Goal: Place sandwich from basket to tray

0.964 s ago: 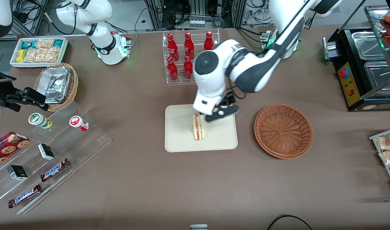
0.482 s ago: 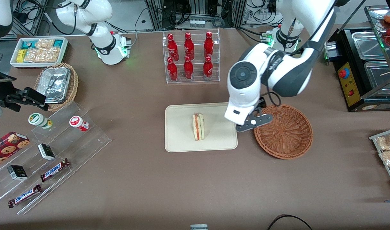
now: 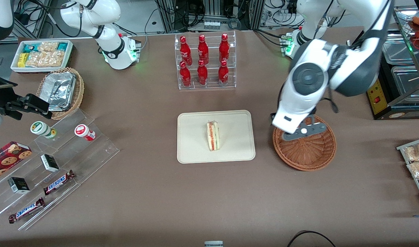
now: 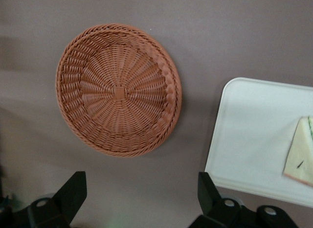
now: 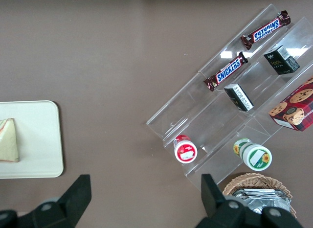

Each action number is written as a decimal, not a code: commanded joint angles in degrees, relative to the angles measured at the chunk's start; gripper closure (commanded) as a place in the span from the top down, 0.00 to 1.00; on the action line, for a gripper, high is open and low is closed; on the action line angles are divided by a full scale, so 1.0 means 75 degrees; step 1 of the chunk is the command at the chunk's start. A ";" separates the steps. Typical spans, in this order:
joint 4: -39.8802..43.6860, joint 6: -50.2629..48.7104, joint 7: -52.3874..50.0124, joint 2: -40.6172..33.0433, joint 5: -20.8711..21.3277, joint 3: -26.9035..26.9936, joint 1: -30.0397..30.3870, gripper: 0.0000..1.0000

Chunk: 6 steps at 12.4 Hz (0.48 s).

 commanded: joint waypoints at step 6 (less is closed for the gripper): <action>-0.0369 -0.1746 0.4199 -0.1638 -0.0996 0.2156 0.0081 1.00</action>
